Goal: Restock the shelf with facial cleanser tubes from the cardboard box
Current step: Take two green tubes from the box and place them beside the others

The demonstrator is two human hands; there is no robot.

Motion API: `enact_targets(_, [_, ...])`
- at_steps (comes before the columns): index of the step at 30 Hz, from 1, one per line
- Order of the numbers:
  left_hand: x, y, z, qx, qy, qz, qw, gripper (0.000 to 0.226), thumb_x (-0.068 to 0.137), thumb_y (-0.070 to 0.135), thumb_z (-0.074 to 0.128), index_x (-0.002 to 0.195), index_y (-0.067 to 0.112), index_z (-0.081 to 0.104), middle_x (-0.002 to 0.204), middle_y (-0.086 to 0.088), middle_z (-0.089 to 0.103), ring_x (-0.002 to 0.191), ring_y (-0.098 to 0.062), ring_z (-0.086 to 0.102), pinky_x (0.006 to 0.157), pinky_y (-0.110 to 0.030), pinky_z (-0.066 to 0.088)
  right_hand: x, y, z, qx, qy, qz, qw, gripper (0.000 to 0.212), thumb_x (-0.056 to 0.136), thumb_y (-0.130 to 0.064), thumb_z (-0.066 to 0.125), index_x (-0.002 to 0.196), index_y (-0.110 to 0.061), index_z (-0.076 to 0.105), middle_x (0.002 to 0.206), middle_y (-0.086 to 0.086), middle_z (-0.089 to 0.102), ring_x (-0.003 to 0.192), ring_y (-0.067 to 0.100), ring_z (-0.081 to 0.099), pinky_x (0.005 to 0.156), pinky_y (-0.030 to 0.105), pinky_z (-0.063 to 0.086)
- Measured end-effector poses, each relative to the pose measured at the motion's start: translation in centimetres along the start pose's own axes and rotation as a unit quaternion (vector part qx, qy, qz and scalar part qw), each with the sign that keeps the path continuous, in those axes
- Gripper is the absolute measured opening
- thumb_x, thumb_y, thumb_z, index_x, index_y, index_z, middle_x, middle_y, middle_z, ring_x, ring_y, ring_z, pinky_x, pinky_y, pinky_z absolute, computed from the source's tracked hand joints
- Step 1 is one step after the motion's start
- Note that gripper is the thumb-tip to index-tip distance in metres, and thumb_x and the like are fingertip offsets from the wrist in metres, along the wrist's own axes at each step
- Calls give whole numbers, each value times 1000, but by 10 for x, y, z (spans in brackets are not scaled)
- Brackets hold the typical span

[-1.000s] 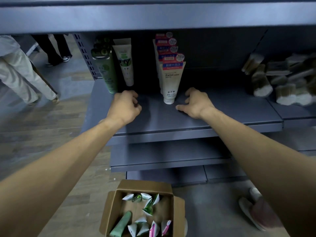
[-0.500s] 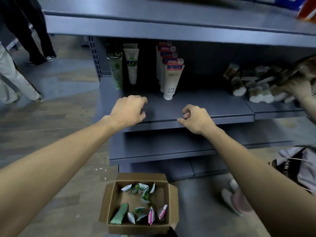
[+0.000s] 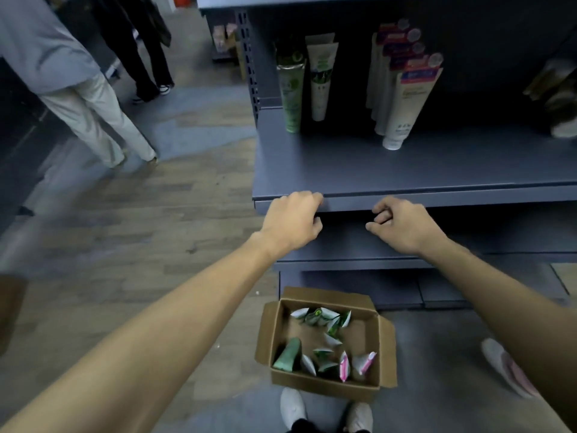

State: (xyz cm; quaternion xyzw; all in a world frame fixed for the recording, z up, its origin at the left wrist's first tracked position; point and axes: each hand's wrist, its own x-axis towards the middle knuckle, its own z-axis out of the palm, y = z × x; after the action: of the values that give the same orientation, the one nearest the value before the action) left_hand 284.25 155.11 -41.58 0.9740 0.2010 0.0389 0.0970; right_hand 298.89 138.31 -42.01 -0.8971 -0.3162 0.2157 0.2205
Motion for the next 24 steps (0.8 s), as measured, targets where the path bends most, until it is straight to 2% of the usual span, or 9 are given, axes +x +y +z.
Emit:
enact_targets(4, [-12,-6,45,-4,-31,-21,999,26,87,28,53,111,21,58,106,3,65,95,-27,63,76,-39,53,7,21,36,15,-37,2,999,29,86,-37,69,109,-23,59,86,-11,64,87,16,63,86,37,54])
enact_targets(8, [-27,-4,101,-21,-85,-57,994,28,86,29,54,112,23,58,110,3,65,100,-28,63,80,-40,53,9,56,77,6,-74,10,997,26,85,-39,67,106,-29,55,88,-14,63,93,19,63,90,39,52])
enact_targets(14, [-51,4,182,-39,-148,-110,982,29,85,30,56,113,24,59,110,3,68,106,-27,62,84,-38,50,7,111,137,-4,-107,27,994,35,86,-39,68,115,-23,57,90,-11,64,96,19,62,90,36,52])
enact_targets(21, [-94,1,258,-48,-217,-157,962,25,83,32,58,108,28,61,105,3,70,100,-28,64,80,-37,53,-2,163,209,-3,-168,58,984,32,82,-34,67,112,-25,58,89,-9,66,99,20,62,92,36,51])
enact_targets(24, [-112,-4,285,-65,-240,-180,952,21,81,31,58,102,28,61,102,6,70,98,-26,65,78,-35,54,-8,179,237,-6,-192,74,979,32,78,-39,67,108,-30,58,92,-8,70,98,20,64,90,37,52])
